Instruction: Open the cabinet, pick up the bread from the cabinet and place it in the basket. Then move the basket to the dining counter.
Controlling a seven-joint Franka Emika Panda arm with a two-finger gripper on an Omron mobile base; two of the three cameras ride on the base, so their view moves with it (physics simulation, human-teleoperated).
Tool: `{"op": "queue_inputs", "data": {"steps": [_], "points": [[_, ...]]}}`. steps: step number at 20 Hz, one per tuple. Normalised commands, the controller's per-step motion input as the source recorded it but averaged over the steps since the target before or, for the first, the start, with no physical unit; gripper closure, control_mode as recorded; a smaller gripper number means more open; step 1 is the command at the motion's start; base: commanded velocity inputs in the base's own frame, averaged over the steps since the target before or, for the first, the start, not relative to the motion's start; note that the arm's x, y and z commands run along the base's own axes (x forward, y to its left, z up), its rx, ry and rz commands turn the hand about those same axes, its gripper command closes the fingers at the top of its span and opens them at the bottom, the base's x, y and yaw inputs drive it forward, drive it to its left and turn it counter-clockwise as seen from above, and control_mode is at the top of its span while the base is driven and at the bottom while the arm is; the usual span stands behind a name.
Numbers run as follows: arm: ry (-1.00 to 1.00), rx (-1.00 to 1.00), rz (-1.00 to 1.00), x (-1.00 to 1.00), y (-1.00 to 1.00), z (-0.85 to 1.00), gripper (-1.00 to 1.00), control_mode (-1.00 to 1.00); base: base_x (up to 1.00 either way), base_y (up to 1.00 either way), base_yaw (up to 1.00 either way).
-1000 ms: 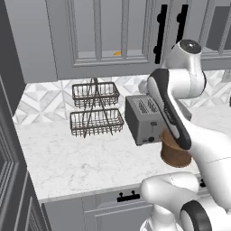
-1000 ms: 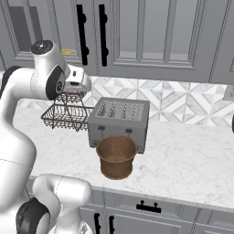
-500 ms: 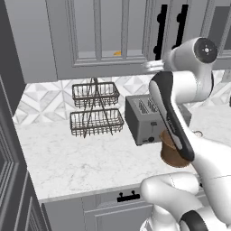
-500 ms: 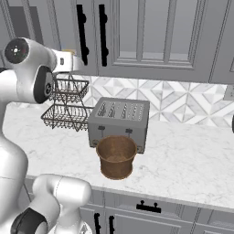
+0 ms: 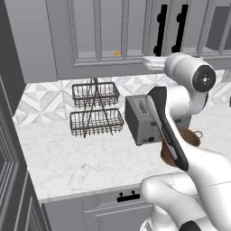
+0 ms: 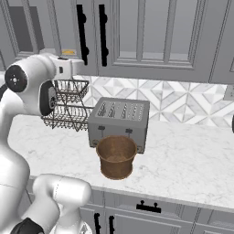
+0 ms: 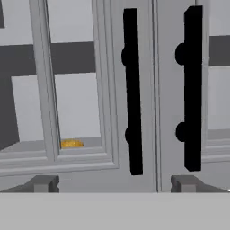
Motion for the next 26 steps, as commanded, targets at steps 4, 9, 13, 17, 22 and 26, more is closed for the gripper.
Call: {"op": "queue_inputs", "data": {"steps": [4,9,13,17,22,26], "points": [[-0.28,0.03,0.01,0.00,-0.17,0.21,-1.00,-1.00,0.00,0.00,0.00],[-0.13,0.00,0.04,0.00,-0.13,0.17,-1.00,-1.00,0.00,0.00,0.00],[-0.02,0.00,0.04,0.11,-0.01,0.04,-1.00,-1.00,0.00,0.00,0.00],[-0.01,0.00,0.02,0.28,0.00,0.01,-1.00,-1.00,0.00,0.00,0.00],[0.00,0.00,0.00,0.53,0.00,0.25,-1.00,-1.00,0.00,0.00,0.00],[-0.01,0.00,0.00,0.33,0.00,0.18,-1.00,-1.00,0.00,0.00,0.00]]}}
